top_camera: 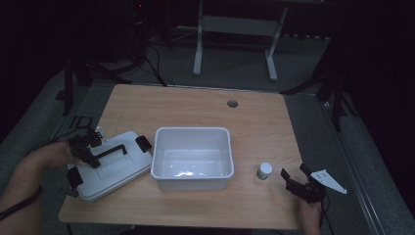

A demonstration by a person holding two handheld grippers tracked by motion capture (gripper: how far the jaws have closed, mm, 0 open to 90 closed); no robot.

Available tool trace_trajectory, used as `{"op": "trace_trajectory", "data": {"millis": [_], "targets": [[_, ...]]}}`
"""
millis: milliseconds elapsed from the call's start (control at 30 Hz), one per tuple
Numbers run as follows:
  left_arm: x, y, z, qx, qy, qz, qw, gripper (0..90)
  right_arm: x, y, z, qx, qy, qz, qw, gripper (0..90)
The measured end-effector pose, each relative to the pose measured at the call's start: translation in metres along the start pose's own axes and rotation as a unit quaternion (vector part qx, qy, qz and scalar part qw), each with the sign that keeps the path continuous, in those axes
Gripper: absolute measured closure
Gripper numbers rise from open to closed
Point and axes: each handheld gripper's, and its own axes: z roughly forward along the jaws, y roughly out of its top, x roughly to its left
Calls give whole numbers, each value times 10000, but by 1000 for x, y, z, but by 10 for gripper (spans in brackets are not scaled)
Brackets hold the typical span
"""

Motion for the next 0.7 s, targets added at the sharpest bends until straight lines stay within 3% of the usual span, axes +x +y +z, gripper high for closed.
{"op": "trace_trajectory", "data": {"millis": [233, 500, 567, 700], "targets": [[1, 3, 15, 107, -36, -11, 9999, 832, 0, 0, 0, 7, 5, 1, 10000, 135], [1, 2, 15, -32, 11, 12, 10000, 810, -1, 0, 1, 28, 18, 16, 10000, 135], [3, 2, 13, -222, -21, -97, 9997, 676, -1, 1, 1, 46, 31, 31, 10000, 135], [4, 2, 8, -414, 244, -196, 9987, 418, -4, 2, 5, 302, 275, 100, 9991, 134]]}}
